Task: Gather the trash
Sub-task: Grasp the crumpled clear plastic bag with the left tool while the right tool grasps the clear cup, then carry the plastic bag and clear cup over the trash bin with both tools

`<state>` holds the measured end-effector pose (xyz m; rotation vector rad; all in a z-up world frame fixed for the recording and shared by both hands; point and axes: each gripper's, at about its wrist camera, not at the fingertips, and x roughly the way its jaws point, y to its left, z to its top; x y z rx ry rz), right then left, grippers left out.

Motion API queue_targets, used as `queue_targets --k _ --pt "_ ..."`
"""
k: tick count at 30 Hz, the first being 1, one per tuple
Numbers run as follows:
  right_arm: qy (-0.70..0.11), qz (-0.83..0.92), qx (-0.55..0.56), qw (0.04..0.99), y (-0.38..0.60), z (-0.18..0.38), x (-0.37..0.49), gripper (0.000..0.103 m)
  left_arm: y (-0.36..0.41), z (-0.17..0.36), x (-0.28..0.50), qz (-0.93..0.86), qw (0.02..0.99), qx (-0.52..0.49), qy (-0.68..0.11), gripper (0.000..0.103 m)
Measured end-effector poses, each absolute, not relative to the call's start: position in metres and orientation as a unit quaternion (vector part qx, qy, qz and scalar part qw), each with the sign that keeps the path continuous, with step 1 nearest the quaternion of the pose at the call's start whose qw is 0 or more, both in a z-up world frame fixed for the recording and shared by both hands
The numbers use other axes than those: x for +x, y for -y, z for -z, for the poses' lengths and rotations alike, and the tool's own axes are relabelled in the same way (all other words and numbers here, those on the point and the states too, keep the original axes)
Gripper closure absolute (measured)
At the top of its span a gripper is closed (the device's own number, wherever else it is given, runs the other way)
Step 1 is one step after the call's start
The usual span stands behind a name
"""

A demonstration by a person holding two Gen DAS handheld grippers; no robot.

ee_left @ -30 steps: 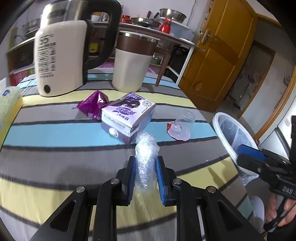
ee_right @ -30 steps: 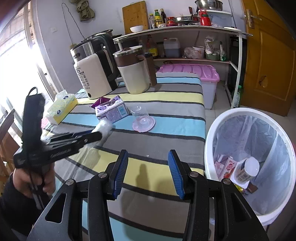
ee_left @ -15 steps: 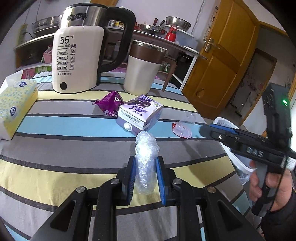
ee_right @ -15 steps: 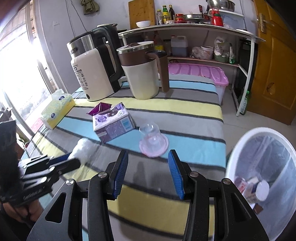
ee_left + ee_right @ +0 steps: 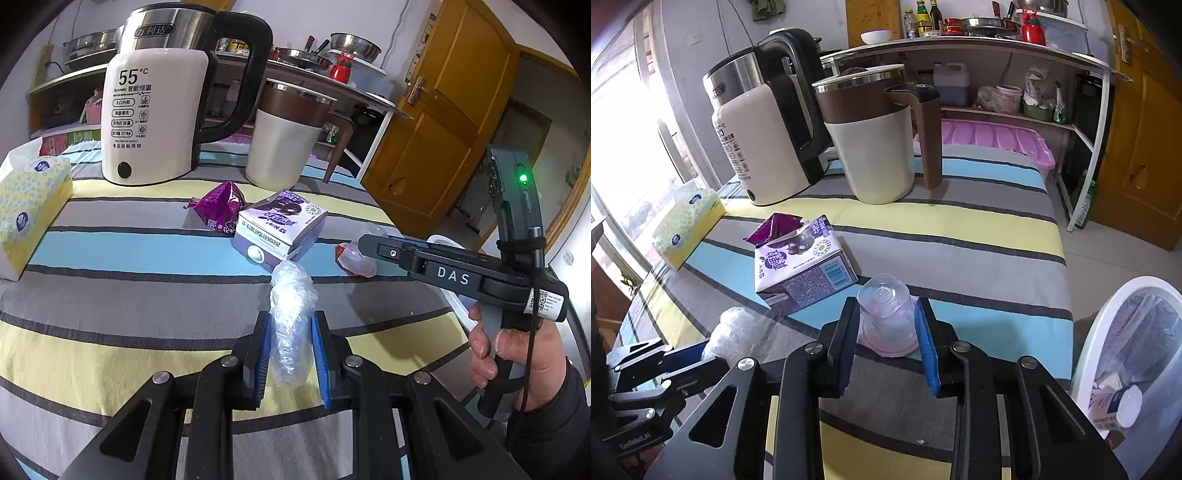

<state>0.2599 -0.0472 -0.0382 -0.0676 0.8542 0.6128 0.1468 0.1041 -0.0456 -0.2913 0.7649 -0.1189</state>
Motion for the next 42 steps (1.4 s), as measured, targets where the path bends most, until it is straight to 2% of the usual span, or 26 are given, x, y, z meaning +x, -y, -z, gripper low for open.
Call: queue_targets --k 15,29,42 --pt "-0.384 -0.294 0.001 0.875 0.092 0.018 0.207 0.071 -0.079 0.029 0.133 0.066 0.921 -0.124 -0.362 0.081" --pt "-0.354 -0.259 0.034 0.898 0.161 -0.005 0.154 0.072 -0.012 0.010 0.115 0.124 0.921 -0.095 -0.356 0.081" --pt "-0.344 -0.209 0.058 0.913 0.223 -0.008 0.143 0.072 0.040 0.001 0.128 0.172 0.917 -0.070 -0.353 0.081"
